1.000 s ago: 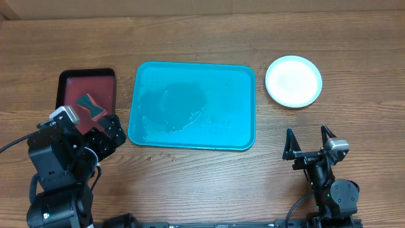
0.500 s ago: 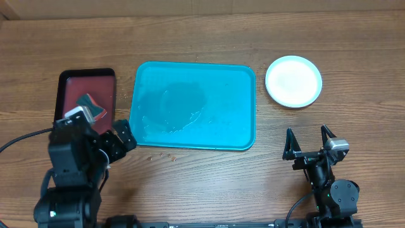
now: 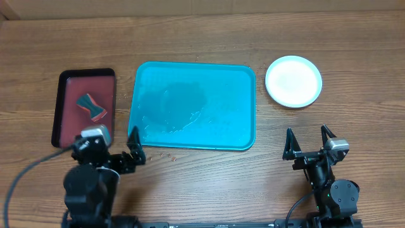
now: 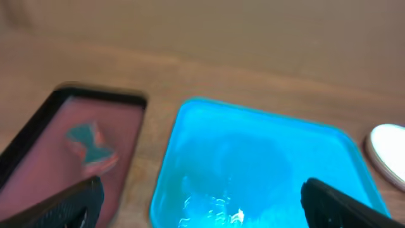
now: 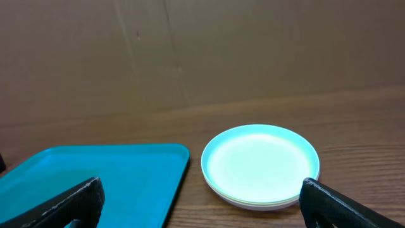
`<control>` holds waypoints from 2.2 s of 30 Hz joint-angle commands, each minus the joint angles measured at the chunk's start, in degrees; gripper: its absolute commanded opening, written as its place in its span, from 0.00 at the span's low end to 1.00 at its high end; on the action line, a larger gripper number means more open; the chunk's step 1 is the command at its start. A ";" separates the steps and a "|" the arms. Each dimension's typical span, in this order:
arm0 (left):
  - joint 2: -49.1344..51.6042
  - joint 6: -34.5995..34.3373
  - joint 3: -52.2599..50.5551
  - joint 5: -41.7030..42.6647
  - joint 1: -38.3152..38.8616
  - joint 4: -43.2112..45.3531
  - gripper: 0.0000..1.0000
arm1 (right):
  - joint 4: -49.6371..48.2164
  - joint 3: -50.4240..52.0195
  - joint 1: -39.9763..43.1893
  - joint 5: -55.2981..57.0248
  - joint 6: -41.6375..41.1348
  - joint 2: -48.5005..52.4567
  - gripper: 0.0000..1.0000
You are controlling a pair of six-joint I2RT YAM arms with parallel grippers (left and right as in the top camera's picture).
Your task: Clean dirty plates on tray and stack at the side
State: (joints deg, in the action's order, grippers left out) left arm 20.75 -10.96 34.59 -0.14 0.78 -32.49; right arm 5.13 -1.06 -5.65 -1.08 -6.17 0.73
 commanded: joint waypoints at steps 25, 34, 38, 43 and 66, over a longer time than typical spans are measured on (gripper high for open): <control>-20.57 3.63 -29.86 1.84 -5.27 32.85 1.00 | -0.35 0.59 0.26 0.17 0.22 -0.57 1.00; -20.57 1.77 -34.34 2.05 -5.27 36.85 1.00 | -0.35 0.59 0.26 0.17 0.22 -0.57 1.00; -20.57 1.99 -34.34 0.68 -5.27 35.58 1.00 | -0.35 0.59 0.26 0.15 0.22 -0.57 1.00; -20.57 2.34 -34.32 -2.58 -5.27 27.93 1.00 | -0.37 0.59 0.26 0.15 0.22 -0.57 1.00; -20.57 8.66 -34.32 0.15 -5.25 27.96 1.00 | -0.35 0.59 0.26 0.17 0.22 -0.57 1.00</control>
State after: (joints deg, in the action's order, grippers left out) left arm 0.86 -4.23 0.49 -0.67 -4.16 -4.51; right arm 5.13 -1.04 -5.65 -1.06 -6.17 0.73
